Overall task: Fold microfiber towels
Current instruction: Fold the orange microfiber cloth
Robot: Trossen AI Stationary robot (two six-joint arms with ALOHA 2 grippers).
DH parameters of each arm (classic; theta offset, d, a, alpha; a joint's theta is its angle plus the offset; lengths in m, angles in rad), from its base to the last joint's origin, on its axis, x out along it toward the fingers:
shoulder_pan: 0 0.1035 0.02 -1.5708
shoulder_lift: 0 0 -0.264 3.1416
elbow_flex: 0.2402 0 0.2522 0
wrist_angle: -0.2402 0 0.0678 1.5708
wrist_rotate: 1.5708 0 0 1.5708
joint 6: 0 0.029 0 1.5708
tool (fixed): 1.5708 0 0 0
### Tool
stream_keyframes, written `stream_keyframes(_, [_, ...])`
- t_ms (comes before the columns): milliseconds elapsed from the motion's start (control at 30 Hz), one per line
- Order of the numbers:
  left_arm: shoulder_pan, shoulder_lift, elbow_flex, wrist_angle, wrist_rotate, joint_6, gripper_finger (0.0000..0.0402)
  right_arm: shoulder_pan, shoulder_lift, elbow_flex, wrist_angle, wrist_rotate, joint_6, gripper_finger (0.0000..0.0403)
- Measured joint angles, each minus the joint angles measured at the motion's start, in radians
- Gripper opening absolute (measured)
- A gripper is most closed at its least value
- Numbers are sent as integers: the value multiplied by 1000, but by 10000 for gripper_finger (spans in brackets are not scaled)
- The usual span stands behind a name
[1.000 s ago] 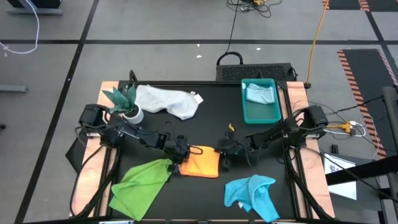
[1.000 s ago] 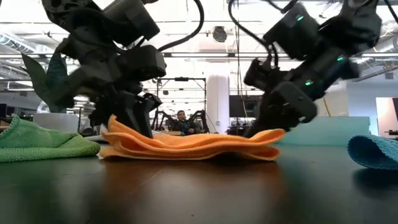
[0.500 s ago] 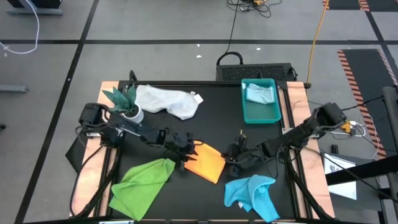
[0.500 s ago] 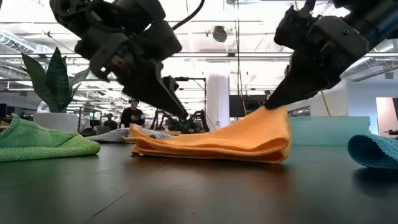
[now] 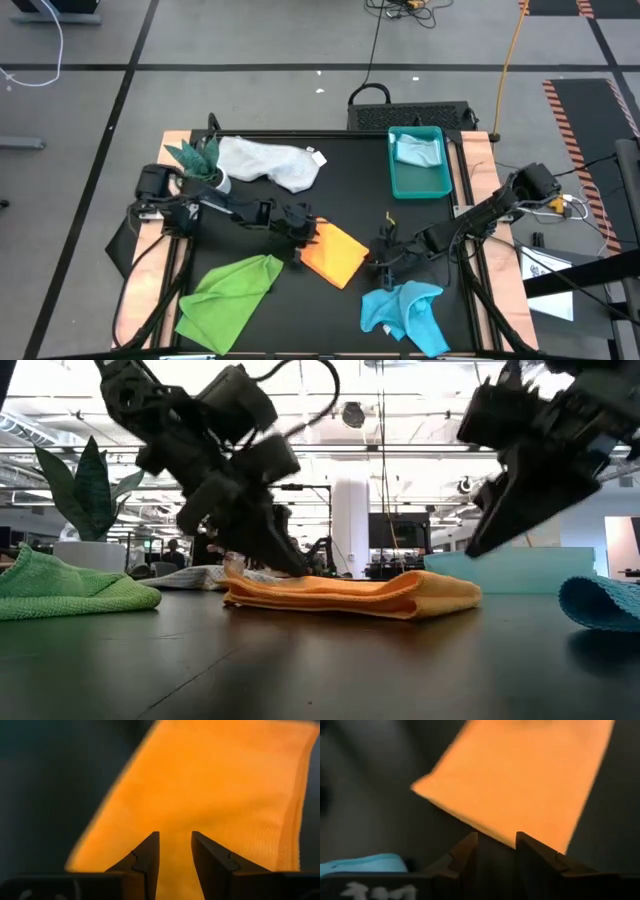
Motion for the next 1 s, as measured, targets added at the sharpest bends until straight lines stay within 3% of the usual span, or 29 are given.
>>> stream_keyframes(233, [-20,-73,2,15,122,-61,115,-86,42,2,150,19,-187,104])
stream_keyframes(500, [-84,43,1,-44,26,-155,115,-186,163,1,169,18,-225,35])
stream_keyframes(633, [-92,71,5,-48,-26,-112,115,-170,211,3,157,-28,-184,5])
stream_keyframes(833, [-31,-15,1,-169,-53,21,115,-81,227,3,194,-31,-29,7])
stream_keyframes(1000, [28,-131,0,-244,-60,61,115,-7,226,-1,377,86,-48,1])
